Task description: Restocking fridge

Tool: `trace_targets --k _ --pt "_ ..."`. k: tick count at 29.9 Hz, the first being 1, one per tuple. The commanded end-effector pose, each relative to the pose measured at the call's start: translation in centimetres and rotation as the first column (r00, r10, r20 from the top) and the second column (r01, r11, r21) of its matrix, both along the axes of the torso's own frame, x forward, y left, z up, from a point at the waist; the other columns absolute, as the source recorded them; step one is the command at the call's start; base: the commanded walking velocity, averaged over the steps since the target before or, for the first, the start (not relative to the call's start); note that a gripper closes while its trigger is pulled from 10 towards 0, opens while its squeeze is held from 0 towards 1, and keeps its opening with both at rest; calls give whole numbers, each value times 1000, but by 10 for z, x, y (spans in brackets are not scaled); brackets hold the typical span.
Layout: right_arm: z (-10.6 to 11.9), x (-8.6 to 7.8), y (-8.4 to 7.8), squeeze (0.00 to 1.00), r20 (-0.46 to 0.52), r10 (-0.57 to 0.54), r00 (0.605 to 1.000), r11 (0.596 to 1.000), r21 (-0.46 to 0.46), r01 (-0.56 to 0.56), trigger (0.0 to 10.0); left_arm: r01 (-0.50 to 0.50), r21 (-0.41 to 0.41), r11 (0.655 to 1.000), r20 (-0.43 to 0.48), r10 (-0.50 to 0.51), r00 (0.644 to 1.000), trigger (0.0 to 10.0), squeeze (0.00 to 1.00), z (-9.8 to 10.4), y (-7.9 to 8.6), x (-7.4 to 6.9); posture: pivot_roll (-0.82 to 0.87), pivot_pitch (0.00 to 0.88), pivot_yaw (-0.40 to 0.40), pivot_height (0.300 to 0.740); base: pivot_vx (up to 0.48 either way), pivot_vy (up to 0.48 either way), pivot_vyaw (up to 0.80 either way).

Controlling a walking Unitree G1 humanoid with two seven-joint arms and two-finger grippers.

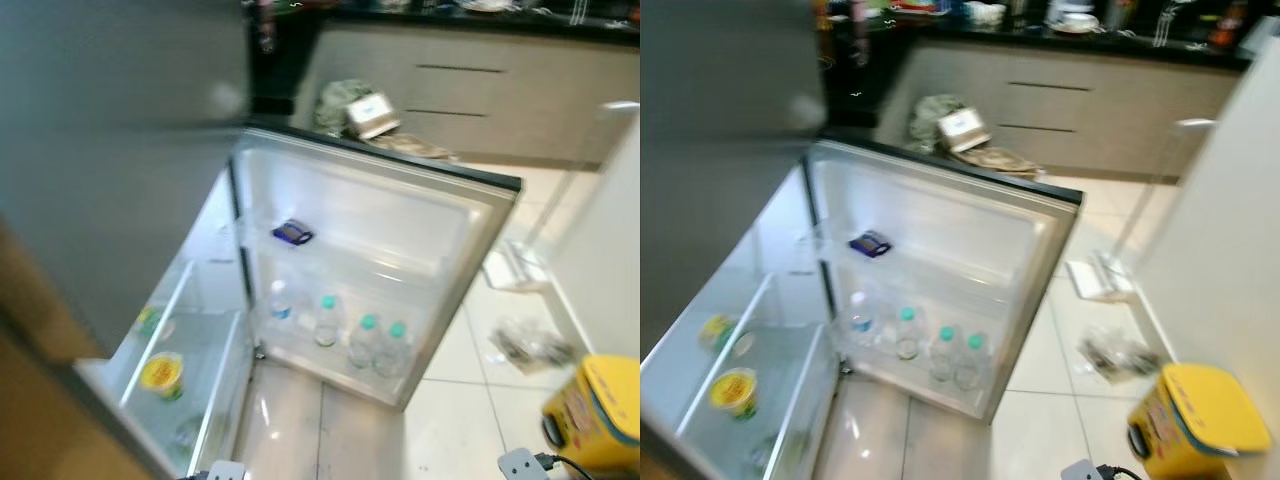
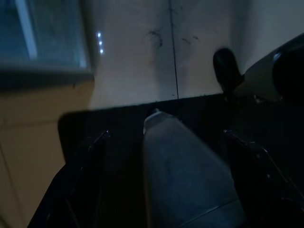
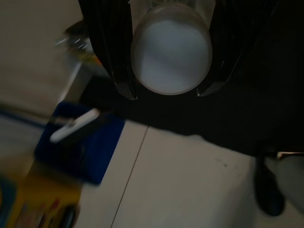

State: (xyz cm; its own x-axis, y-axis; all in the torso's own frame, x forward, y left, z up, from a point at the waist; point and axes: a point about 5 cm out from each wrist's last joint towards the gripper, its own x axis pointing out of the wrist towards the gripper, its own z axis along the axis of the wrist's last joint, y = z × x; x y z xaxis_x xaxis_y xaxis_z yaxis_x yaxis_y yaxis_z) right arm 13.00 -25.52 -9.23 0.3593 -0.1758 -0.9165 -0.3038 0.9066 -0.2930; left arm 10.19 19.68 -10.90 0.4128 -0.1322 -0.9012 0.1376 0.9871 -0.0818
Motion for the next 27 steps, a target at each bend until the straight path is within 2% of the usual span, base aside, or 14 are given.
trace_targets --k 1,9,13,18,19,20,21,25,27 --pt "2 2 -3 0 13 -19 1000 1000 -13 19 10000 22 -9 1000 -14 -22 1000 10000 0 -1 -3 -2 -60 0 -34 740 0 0 -763" --pt "2 8 3 0 33 20 999 1000 -10 -20 10000 -7 -36 999 -33 6 999 10000 0 -2 -4 -6 -55 0 -39 740 0 0 -765" --pt "6 17 3 0 82 10 997 1000 -8 -10 10000 5 -44 999 -37 -6 999 10000 0 -2 -4 -7 -54 0 -39 740 0 0 0" --pt "15 37 2 0 169 10 986 1000 -5 -9 10000 -3 -41 999 -50 1 999 10000 0 -3 -1 -10 -54 0 -40 740 0 -458 0" --pt "15 37 2 0 169 10 986 1000 -5 -9 10000 -3 -41 999 -50 1 999 10000 0 -3 -1 -10 -54 0 -40 740 0 -450 0" --pt "18 45 3 0 198 21 980 1000 -1 -21 10000 -1 -39 999 -51 -1 999 10000 0 -3 -1 -10 -55 0 -39 740 0 -337 0" --pt "26 60 6 0 258 38 965 999 11 -43 10000 -4 -39 999 -52 2 999 10000 0 -3 -1 -11 -56 0 -39 740 0 0 0" --pt "30 70 9 0 294 52 954 998 20 -61 10000 -8 -36 999 -52 6 999 10000 0 -3 -1 -12 -57 0 -40 740 0 0 0" --pt "36 80 14 0 331 79 940 996 24 -92 10000 -16 -30 999 -49 14 999 10000 0 -3 -1 -12 -58 0 -40 740 0 0 0"
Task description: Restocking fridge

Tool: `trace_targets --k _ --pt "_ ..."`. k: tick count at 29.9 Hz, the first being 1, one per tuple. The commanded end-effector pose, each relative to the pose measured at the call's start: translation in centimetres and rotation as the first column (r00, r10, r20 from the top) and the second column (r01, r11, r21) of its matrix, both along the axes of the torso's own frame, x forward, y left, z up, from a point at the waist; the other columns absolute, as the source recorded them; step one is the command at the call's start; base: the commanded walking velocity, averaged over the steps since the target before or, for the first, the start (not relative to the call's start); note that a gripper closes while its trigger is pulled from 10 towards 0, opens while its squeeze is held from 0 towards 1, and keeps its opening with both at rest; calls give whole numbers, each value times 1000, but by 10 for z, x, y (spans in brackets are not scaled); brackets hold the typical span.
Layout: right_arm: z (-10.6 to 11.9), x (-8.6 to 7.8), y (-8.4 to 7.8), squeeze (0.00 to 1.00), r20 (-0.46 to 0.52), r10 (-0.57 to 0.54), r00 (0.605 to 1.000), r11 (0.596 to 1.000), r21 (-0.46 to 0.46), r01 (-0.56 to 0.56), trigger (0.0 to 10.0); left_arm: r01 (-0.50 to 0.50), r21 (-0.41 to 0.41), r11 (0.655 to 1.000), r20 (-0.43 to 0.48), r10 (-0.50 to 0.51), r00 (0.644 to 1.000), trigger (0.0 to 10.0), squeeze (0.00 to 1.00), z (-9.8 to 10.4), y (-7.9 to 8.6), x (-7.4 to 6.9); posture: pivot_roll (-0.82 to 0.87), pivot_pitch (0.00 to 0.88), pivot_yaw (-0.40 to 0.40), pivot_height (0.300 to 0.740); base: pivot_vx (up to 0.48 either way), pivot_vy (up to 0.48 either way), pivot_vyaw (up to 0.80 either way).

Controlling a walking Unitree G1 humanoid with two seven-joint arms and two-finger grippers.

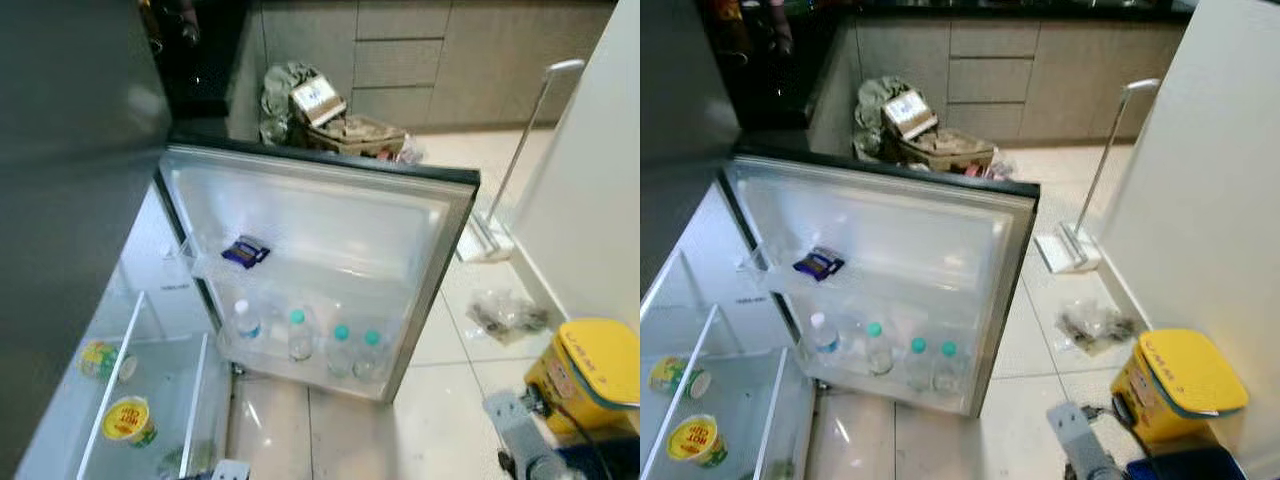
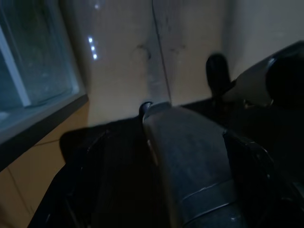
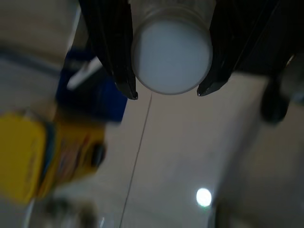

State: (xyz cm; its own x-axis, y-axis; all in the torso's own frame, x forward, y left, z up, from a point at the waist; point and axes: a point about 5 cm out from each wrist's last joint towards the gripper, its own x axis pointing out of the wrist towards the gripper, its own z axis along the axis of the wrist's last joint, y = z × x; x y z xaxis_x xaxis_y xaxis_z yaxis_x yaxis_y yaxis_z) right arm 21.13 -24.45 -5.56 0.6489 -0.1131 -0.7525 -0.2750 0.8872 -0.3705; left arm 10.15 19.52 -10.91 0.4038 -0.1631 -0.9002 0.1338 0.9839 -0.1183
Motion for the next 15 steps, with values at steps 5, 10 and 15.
trace_targets --k 5,10,15 --pt "10 20 14 0 70 100 993 995 -2 -100 10000 -14 8 1000 -31 14 999 10000 0 -3 0 -9 -53 0 -43 740 0 0 0" --pt "22 38 30 0 153 167 974 983 54 -177 10000 5 2 1000 -28 -5 1000 10000 0 -2 -1 -8 -57 0 -41 740 0 -178 0" --pt "33 53 49 0 219 248 944 951 130 -281 10000 2 3 1000 -27 -2 1000 10000 0 -2 0 -8 -58 0 -40 740 0 -465 0"
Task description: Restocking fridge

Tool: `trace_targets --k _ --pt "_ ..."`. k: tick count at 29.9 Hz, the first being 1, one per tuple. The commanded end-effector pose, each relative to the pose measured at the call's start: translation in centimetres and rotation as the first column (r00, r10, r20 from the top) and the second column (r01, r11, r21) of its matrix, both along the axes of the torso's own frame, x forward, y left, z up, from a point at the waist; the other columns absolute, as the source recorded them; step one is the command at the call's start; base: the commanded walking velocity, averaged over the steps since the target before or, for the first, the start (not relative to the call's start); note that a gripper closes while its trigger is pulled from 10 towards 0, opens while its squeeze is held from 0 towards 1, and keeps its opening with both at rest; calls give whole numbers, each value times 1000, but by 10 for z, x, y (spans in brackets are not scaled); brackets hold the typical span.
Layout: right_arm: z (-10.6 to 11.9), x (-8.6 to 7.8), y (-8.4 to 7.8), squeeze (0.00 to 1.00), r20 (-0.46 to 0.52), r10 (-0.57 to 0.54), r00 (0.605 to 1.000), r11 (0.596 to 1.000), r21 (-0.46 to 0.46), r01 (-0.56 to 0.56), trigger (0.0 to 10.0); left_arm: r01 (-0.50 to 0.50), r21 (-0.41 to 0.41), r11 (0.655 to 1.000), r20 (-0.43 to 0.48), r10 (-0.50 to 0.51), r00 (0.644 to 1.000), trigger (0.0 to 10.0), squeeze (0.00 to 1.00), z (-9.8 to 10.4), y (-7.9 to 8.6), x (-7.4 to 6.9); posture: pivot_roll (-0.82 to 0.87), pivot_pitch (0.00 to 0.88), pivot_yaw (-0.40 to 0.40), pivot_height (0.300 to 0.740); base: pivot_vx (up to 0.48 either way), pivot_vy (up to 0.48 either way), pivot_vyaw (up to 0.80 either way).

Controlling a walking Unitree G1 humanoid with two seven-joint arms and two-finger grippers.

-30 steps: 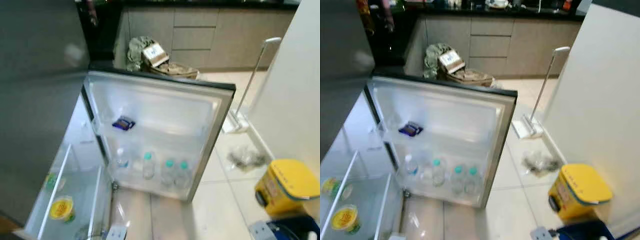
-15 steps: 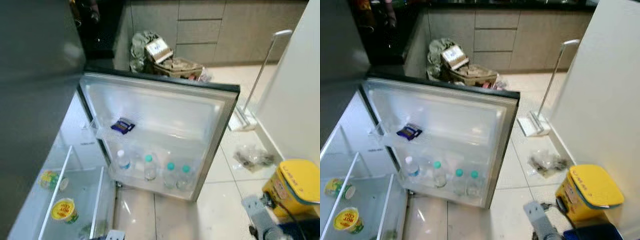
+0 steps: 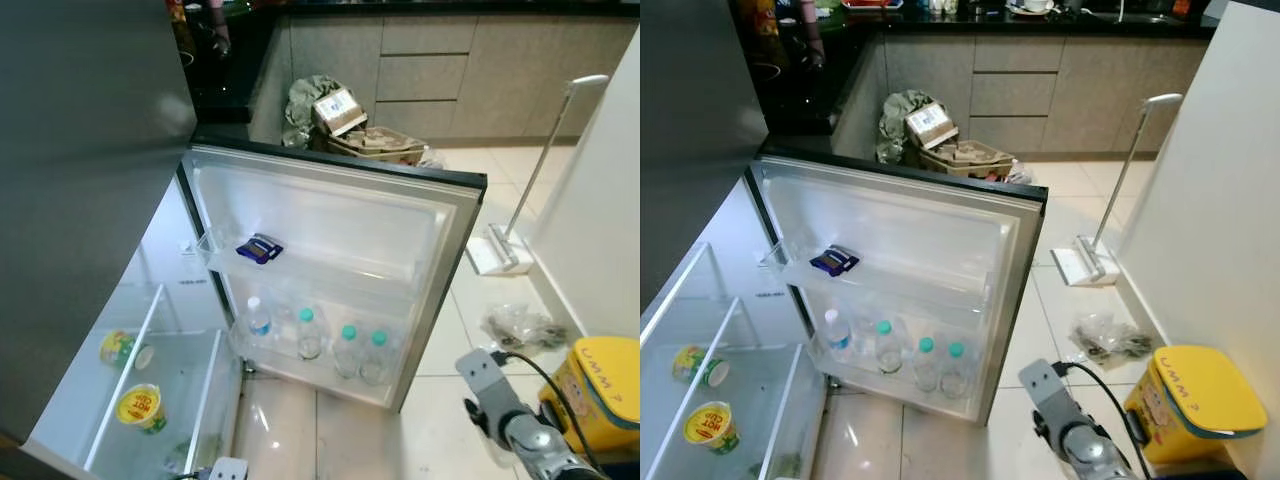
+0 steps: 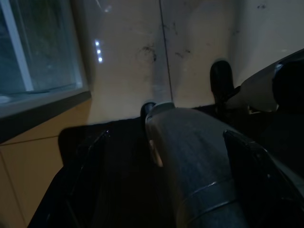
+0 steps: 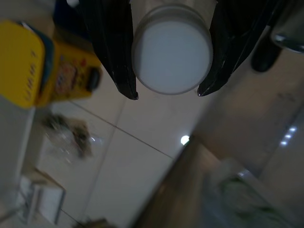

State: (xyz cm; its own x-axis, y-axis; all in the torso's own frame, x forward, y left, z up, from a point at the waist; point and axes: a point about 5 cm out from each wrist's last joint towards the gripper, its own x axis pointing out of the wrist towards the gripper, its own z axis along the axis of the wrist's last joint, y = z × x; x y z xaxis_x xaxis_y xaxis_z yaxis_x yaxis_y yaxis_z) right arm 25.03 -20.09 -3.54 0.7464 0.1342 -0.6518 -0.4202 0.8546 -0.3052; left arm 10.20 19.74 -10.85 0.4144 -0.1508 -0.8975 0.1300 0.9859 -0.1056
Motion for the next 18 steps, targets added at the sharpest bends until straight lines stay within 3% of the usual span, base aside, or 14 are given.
trace_targets --k 1,2,3,4,5,7,9,10,14,15,18 --pt "13 14 5 0 61 48 997 998 32 -50 10000 7 -9 1000 -38 -7 999 10000 0 -3 -3 -9 -58 0 -40 740 0 -465 0" --pt "14 16 8 0 67 63 996 997 43 -66 10000 5 -8 1000 -37 -5 999 10000 0 -3 -3 -8 -58 0 -40 740 0 -465 0" --pt "18 19 22 0 75 160 984 981 102 -168 10000 4 -8 1000 -35 -5 999 10000 0 -3 -3 -7 -56 0 -42 740 0 0 0" --pt "18 19 22 0 75 160 984 981 102 -168 10000 4 -8 1000 -35 -5 999 10000 0 -3 -3 -7 -56 0 -42 740 0 0 0" --pt "22 21 36 0 85 256 963 948 174 -267 10000 13 -3 1000 -31 -13 999 10000 0 -2 -3 -7 -56 0 -43 740 0 0 0" --pt "23 21 39 0 89 281 955 936 193 -294 10000 15 -2 1000 -30 -15 999 10000 0 -2 -3 -6 -56 0 -43 740 0 0 0" --pt "28 22 51 0 101 381 919 888 238 -394 10000 15 -3 1000 -31 -15 999 10000 0 -3 -4 -7 -59 0 -42 740 0 0 0" --pt "28 22 51 0 101 381 919 888 238 -394 10000 15 -3 1000 -31 -15 999 10000 0 -3 -4 -7 -59 0 -42 740 0 0 0" --pt "44 30 66 0 157 479 864 790 352 -502 10000 23 3 1000 -37 -23 999 10000 0 -3 -4 -8 -61 0 -43 740 0 0 0" --pt "44 30 66 0 157 479 864 790 352 -502 10000 23 3 1000 -37 -23 999 10000 0 -3 -4 -8 -61 0 -43 740 0 0 0" --pt "63 37 71 0 211 568 795 676 432 -597 10000 25 29 999 -23 -24 999 10000 0 -3 -2 -7 -61 0 -45 740 0 0 0"
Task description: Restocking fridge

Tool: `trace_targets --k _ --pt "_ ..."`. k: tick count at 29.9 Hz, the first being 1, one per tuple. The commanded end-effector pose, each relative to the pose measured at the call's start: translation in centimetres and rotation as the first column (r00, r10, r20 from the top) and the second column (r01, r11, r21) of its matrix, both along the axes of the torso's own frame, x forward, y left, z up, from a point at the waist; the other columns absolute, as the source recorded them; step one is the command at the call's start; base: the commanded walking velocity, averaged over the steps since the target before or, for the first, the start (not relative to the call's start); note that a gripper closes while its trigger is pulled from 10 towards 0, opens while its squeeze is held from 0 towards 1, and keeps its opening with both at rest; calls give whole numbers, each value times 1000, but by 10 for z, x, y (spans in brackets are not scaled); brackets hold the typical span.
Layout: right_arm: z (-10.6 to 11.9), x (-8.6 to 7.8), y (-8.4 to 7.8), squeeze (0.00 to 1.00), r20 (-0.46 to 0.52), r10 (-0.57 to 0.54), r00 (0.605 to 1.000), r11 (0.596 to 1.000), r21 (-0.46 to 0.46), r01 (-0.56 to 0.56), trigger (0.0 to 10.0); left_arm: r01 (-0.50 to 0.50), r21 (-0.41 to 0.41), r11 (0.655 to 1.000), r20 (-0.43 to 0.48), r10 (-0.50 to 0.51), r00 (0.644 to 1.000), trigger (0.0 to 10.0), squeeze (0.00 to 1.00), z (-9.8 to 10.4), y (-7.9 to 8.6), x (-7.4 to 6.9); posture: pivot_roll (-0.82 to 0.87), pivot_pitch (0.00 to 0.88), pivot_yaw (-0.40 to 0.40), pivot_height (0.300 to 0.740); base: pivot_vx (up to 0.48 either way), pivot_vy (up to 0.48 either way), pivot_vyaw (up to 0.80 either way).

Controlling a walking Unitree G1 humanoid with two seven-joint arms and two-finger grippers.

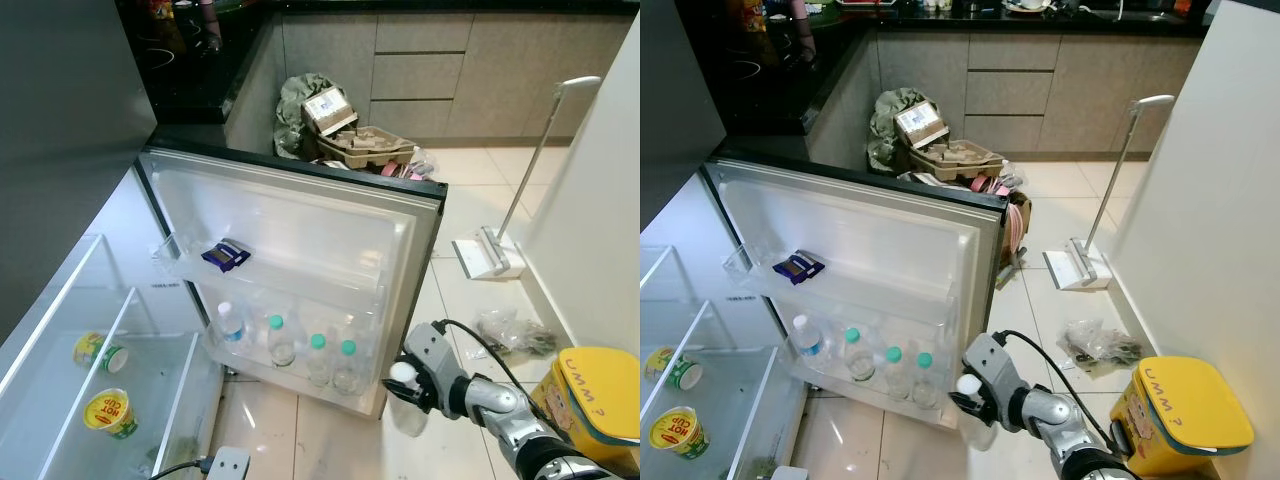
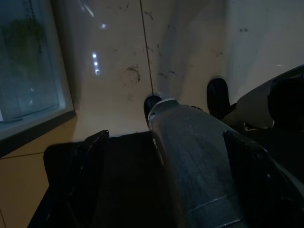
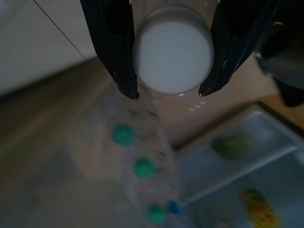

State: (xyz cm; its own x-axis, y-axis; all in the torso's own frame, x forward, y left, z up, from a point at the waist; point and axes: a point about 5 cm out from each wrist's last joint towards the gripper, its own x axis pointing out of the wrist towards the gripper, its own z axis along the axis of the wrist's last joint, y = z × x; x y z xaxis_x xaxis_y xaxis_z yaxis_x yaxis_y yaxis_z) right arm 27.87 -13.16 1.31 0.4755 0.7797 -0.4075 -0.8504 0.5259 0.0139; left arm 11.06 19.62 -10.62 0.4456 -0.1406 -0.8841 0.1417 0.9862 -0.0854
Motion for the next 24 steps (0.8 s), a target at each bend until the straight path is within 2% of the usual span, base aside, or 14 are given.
trace_targets --k 1,2,5,7,8,9,10,11,14,15,19,21,23,24 --pt "19 10 3 0 30 83 996 994 68 -85 10000 13 21 1000 -53 -12 999 10000 0 -5 0 -15 -61 0 -46 740 0 0 0" --pt "25 11 3 0 30 130 991 986 97 -132 10000 -5 27 1000 -39 6 999 10000 0 -4 2 -13 -60 0 -48 740 0 0 0" --pt "31 11 3 0 32 168 985 978 121 -170 10000 -23 29 999 -28 24 999 10000 0 -3 3 -10 -60 0 -49 740 0 0 0" --pt "46 12 3 0 53 260 964 947 180 -265 10000 -66 25 998 5 66 998 10000 0 0 7 -3 -60 0 -50 740 0 0 0" --pt "46 12 3 0 53 260 964 947 180 -265 10000 -66 25 998 5 66 998 10000 0 0 7 -3 -60 0 -50 740 0 0 0" --pt "58 12 4 0 76 299 951 925 220 -309 10000 -76 23 997 18 75 997 10000 0 1 8 1 -60 0 -50 740 0 0 0" --pt "83 13 10 0 142 346 927 869 323 -374 10000 -90 14 996 39 89 995 10000 0 3 8 8 -66 0 -47 740 0 0 0" --pt "83 13 10 0 142 346 927 869 323 -374 10000 -90 14 996 39 89 995 10000 0 3 8 8 -66 0 -47 740 0 0 0" --pt "116 17 16 0 241 335 911 787 460 -411 10000 -92 -3 996 63 92 994 10000 0 5 6 14 -70 0 -47 740 0 0 0" --pt "134 19 19 0 300 312 901 746 510 -428 10000 -87 -6 996 71 87 994 10000 0 6 5 16 -68 0 -49 740 0 0 0" --pt "146 21 19 0 335 285 898 730 531 -430 10000 -89 -10 996 92 89 992 10000 0 7 4 19 -68 0 -49 740 0 0 0" --pt "171 31 21 0 413 182 892 753 525 -397 10000 -138 -73 988 230 151 961 10000 0 19 9 41 -64 0 -54 740 0 0 0" --pt "173 30 20 0 413 181 893 754 524 -396 10000 -143 -78 987 238 157 958 10000 0 20 9 43 -64 0 -54 740 0 0 0" --pt "176 33 21 0 414 168 895 778 502 -378 10000 -146 -82 986 297 163 941 10000 0 26 14 52 -68 0 -55 740 0 0 0"
